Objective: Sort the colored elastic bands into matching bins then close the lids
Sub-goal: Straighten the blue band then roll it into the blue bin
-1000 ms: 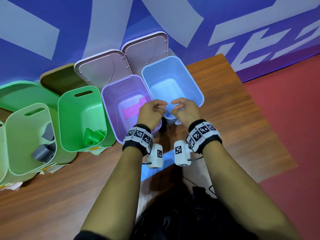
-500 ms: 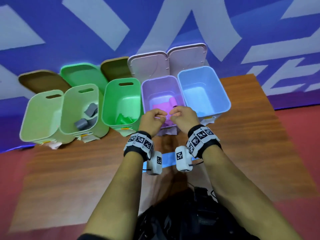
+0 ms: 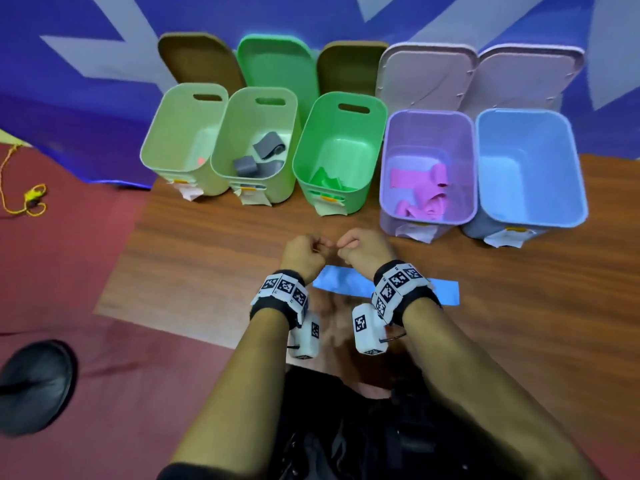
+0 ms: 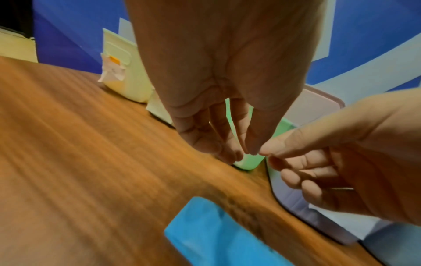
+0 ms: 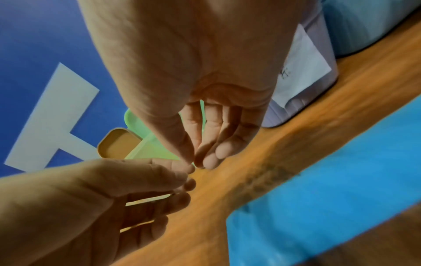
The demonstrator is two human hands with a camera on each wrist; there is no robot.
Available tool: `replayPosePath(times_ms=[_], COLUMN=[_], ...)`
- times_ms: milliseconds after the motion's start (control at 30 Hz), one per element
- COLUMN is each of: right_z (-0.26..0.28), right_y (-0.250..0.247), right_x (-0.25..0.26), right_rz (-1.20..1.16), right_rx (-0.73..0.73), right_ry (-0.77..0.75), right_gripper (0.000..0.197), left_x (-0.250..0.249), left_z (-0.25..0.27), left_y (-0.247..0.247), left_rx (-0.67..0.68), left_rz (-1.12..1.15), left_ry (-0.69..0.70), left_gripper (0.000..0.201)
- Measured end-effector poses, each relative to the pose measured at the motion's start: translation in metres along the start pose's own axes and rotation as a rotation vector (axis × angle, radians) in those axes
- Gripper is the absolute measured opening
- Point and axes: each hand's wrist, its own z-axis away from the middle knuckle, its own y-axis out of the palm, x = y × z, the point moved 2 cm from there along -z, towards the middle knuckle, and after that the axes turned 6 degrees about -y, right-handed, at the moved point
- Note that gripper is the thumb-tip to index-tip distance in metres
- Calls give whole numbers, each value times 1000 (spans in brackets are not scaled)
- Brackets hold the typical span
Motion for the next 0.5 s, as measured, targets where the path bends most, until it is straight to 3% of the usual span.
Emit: replayPosePath(times_ms=[200, 500], right_z=[-6, -16], right_y=[41, 75], right_x=[-18, -38], right_rz=[15, 62], right_rx=[47, 84], right_ry=[120, 225], right_gripper=[17, 34], left_x=[41, 67], left_z=[-8, -30], left_y=[8, 19], left_rx=[122, 188], left_rz=[17, -20], left_ry=[-101, -93], left_gripper=[22, 39])
